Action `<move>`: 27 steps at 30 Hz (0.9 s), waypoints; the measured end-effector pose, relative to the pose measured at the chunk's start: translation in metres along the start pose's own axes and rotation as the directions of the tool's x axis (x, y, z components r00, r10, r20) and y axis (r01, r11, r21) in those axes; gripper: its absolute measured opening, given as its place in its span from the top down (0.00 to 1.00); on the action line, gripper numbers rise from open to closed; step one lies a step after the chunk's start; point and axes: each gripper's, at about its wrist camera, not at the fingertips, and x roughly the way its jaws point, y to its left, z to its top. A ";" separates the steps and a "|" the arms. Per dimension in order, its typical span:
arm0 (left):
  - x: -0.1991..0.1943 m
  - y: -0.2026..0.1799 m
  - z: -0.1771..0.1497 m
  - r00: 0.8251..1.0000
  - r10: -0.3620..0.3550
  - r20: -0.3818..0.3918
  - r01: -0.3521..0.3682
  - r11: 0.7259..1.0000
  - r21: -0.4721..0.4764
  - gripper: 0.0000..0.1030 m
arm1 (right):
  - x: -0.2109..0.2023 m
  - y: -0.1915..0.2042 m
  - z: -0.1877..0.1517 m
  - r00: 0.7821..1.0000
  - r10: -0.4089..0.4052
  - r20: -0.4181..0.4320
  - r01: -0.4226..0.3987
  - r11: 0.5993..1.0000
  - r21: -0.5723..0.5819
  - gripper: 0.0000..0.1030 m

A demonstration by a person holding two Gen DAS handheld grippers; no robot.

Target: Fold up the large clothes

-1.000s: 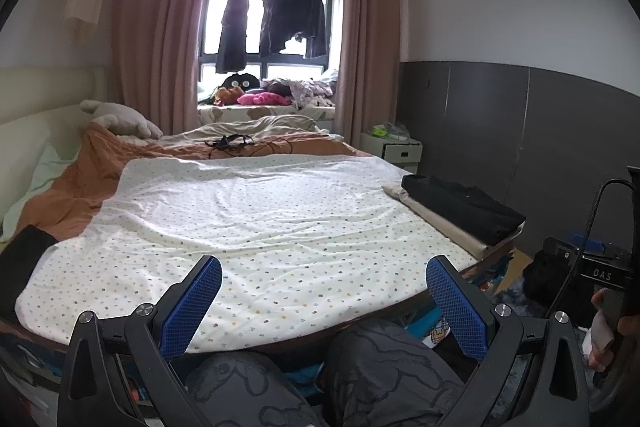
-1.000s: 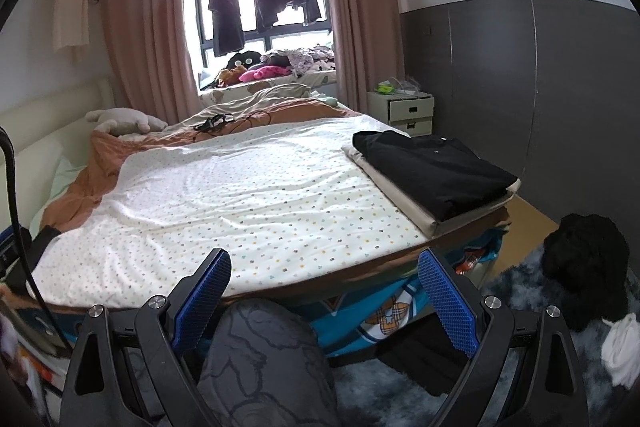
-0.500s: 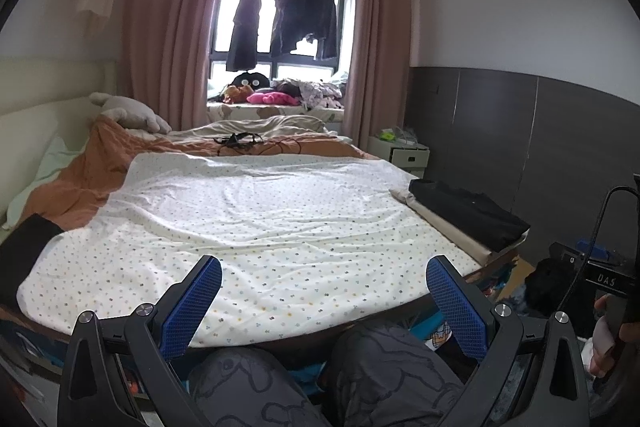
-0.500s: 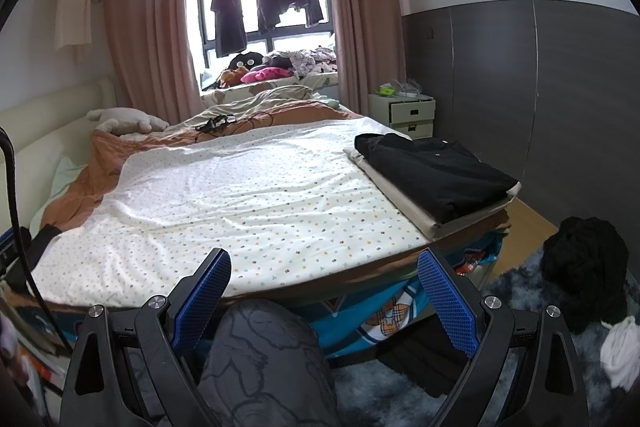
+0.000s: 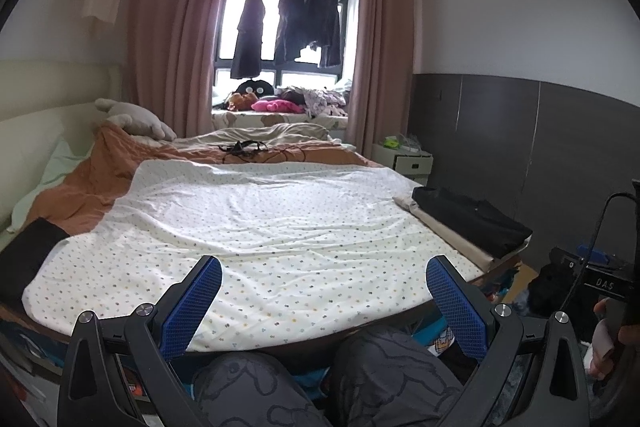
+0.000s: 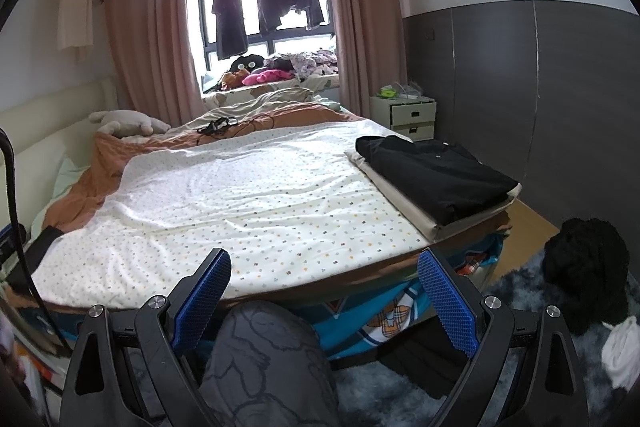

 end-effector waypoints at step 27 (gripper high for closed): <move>-0.012 0.001 -0.002 1.000 0.003 0.012 -0.003 1.000 0.005 0.00 | -0.005 -0.001 -0.002 1.000 0.004 -0.003 -0.004 1.000 -0.005 0.08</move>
